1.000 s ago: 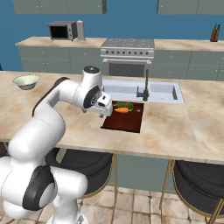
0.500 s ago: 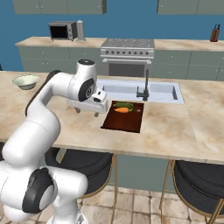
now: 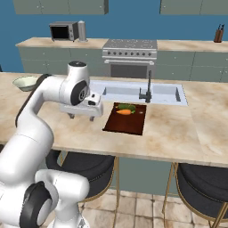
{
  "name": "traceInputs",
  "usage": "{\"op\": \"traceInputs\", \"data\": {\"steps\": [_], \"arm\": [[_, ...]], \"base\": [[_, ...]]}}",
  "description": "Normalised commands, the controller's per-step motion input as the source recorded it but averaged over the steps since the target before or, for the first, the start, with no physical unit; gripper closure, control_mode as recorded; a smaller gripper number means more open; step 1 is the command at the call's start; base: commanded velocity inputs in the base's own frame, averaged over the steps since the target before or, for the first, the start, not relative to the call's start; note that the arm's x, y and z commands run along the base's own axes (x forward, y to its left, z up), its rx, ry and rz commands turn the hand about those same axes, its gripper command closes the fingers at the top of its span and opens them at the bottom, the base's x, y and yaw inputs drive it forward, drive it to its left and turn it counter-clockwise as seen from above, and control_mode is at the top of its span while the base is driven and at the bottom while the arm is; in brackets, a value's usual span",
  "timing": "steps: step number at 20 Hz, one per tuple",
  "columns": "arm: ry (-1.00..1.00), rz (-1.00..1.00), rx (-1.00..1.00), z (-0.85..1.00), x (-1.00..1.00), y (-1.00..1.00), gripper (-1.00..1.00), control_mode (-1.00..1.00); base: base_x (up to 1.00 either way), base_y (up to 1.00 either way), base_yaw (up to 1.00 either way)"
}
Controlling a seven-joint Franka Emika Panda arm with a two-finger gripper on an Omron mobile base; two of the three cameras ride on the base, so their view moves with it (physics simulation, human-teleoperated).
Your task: Place the two vegetables and bowl onto the tray for setting up a vegetable dip station.
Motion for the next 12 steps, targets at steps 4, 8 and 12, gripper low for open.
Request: {"op": "traceInputs", "data": {"steps": [4,8,12], "arm": [[0.00,0.11,-0.02,0.00,-0.03,0.12,-1.00,-1.00],[0.06,0.09,-0.02,0.00,0.00,0.16,-1.00,-1.00],[0.04,0.03,-0.01,0.00,0.00,0.10,-1.00,-1.00]], "base": [[0.00,0.00,0.00],[0.00,0.00,0.00],[0.00,0.00,0.00]]}}
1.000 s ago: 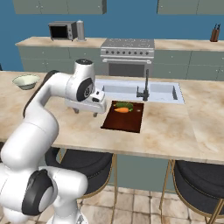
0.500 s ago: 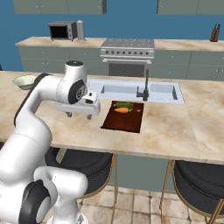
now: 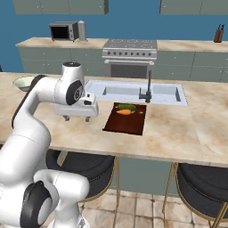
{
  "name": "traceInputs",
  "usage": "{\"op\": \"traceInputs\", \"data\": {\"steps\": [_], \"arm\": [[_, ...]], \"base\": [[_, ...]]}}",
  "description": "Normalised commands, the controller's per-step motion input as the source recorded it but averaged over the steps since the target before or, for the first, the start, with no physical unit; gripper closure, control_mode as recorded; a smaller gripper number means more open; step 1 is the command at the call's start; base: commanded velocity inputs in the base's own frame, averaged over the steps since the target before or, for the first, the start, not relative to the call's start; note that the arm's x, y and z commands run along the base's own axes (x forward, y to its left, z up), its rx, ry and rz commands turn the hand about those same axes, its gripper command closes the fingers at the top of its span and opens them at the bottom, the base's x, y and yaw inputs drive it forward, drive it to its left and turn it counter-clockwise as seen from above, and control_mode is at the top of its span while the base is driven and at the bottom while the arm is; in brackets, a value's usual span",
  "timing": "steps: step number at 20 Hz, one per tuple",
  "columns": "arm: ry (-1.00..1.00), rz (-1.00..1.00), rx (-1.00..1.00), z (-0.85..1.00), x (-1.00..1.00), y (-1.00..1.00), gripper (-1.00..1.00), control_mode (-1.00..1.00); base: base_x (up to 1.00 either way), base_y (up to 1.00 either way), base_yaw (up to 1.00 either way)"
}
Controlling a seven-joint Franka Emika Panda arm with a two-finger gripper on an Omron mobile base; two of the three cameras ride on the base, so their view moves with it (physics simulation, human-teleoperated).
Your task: Place the two vegetables and bowl onto the tray for setting up a vegetable dip station.
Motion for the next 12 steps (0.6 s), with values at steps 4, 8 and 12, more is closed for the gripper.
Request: {"op": "traceInputs", "data": {"steps": [4,8,12], "arm": [[0.00,0.00,0.00,0.00,-0.09,0.00,-1.00,-1.00],[0.00,0.00,0.00,0.00,0.00,0.00,-1.00,1.00],[0.00,0.00,0.00,0.00,0.00,0.00,-1.00,1.00]], "base": [[0.00,0.00,0.00],[-0.78,0.02,-0.04],[-1.00,0.55,-0.16]]}}
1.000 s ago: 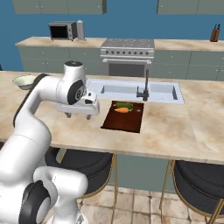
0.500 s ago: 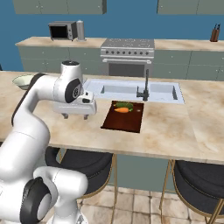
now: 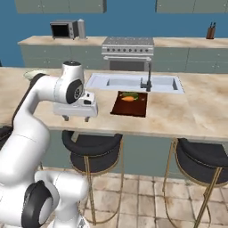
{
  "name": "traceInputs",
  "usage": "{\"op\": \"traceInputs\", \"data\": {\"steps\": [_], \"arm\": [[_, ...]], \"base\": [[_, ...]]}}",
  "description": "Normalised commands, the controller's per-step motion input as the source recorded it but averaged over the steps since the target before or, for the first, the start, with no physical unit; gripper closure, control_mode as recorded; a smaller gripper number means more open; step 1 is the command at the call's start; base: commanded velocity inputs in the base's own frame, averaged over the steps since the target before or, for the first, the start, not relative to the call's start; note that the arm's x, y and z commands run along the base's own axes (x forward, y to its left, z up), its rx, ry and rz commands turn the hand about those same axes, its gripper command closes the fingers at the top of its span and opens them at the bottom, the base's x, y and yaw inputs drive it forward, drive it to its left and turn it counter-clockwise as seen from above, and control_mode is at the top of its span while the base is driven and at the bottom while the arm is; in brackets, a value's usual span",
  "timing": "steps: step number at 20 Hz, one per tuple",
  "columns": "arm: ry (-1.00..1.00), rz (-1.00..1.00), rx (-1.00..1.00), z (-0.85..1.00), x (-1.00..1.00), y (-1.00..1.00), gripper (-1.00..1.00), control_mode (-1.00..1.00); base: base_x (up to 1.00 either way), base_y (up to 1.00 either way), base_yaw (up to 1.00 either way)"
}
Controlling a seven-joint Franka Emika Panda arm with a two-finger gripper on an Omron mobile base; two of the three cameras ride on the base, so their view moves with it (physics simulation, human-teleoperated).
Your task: Place the two vegetables and bowl onto the tray for setting up a vegetable dip station.
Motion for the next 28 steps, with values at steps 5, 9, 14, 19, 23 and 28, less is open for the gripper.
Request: {"op": "traceInputs", "data": {"steps": [5,9,14,19,23,28], "arm": [[0.00,0.00,0.00,0.00,0.00,0.00,-1.00,1.00],[0.00,0.00,0.00,0.00,0.00,0.00,-1.00,1.00],[0.00,0.00,0.00,0.00,0.00,0.00,-1.00,1.00],[0.00,0.00,0.00,0.00,0.00,0.00,-1.00,1.00],[0.00,0.00,0.00,0.00,0.00,0.00,-1.00,1.00],[0.00,0.00,0.00,0.00,0.00,0.00,-1.00,1.00]], "base": [[-0.91,1.00,-0.32],[-0.62,1.00,-0.28],[-0.52,1.00,-0.28],[-0.68,1.00,-0.27],[-0.78,1.00,-0.28],[-0.63,1.00,-0.31]]}}
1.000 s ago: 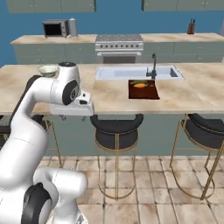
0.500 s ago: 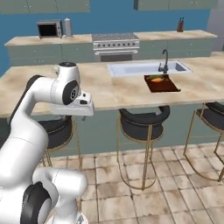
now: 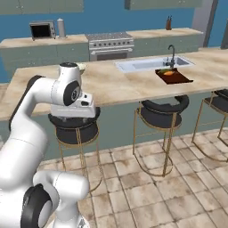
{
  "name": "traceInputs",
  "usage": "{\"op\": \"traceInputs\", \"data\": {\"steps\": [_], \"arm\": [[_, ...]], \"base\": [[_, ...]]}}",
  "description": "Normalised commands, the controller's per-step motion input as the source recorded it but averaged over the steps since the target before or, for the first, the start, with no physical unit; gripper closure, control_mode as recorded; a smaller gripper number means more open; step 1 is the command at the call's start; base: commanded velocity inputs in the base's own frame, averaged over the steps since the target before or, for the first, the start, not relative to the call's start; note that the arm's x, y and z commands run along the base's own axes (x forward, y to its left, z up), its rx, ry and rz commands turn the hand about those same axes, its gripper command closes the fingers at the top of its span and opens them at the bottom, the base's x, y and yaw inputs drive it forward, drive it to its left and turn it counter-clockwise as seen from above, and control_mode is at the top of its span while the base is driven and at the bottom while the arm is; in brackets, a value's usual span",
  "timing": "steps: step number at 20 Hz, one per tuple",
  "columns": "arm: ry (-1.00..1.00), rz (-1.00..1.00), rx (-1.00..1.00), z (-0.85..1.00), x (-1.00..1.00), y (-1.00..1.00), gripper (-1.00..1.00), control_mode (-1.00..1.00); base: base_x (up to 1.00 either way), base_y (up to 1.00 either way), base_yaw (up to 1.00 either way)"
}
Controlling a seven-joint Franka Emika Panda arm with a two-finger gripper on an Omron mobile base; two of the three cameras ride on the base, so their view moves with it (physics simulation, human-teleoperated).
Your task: Place the two vegetables and bowl onto the tray for setting up a vegetable dip station.
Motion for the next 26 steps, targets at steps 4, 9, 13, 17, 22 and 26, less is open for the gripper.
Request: {"op": "traceInputs", "data": {"steps": [4,9,13,17,22,26], "arm": [[0.00,0.00,0.00,0.00,0.00,0.00,-1.00,1.00],[0.00,0.00,0.00,0.00,0.00,0.00,-1.00,1.00],[0.00,0.00,0.00,0.00,0.00,0.00,-1.00,1.00],[0.00,0.00,0.00,0.00,0.00,0.00,-1.00,1.00],[0.00,0.00,0.00,0.00,0.00,0.00,-1.00,1.00],[0.00,0.00,0.00,0.00,0.00,0.00,-1.00,1.00]], "base": [[-0.44,1.00,-0.37],[-0.39,1.00,-0.39],[-0.37,1.00,-0.46],[-0.41,1.00,-0.48],[-0.36,1.00,-0.53],[-0.14,1.00,-0.61]]}}
